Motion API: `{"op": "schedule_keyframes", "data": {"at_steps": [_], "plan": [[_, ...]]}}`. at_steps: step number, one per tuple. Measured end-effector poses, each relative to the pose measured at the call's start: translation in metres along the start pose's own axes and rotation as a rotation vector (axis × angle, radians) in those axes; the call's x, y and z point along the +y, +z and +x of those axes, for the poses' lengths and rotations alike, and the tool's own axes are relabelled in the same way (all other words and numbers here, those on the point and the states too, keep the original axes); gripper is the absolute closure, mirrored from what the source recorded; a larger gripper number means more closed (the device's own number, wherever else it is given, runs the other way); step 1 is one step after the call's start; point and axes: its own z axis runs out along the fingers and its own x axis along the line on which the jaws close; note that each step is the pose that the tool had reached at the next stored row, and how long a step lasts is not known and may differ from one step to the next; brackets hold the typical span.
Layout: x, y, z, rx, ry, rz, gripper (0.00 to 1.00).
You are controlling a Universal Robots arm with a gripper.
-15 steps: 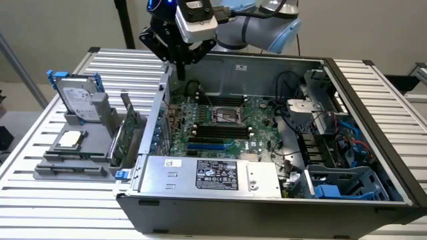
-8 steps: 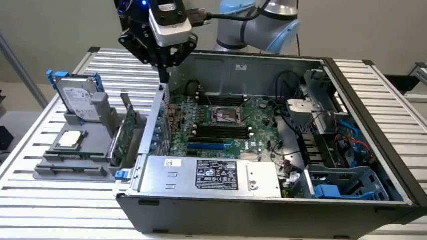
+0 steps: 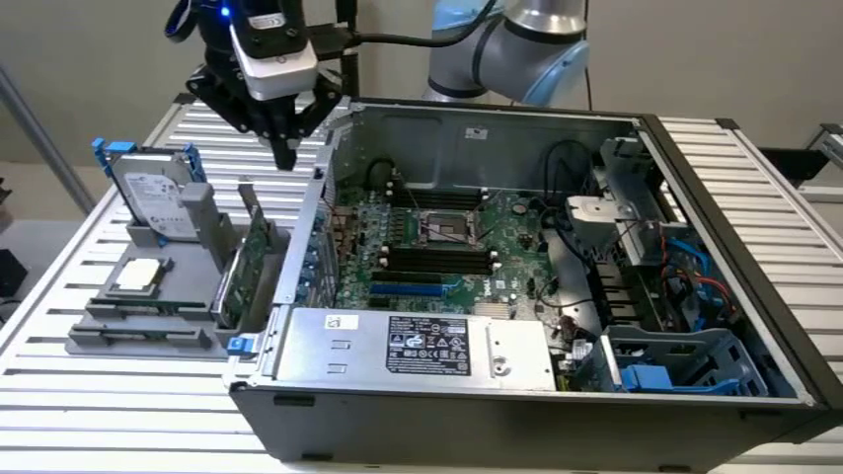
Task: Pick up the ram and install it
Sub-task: 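Reach for the ram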
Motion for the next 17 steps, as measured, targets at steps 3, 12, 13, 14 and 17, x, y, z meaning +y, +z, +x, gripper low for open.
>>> {"op": "schedule_keyframes", "data": {"at_steps": [3, 12, 13, 14, 17], "plan": [[-0.0035, 0.0008, 0.014, 0.0000, 0.000, 0.0006, 1.00], [-0.0130, 0.0037, 0.054, -0.0002, 0.000, 0.0030, 1.00], [-0.0141, 0.0040, 0.059, -0.0002, 0.000, 0.0033, 1.00], [-0.0151, 0.0044, 0.063, -0.0002, 0.000, 0.0036, 1.00], [-0.0183, 0.0054, 0.077, -0.0003, 0.000, 0.0045, 1.00]]}}
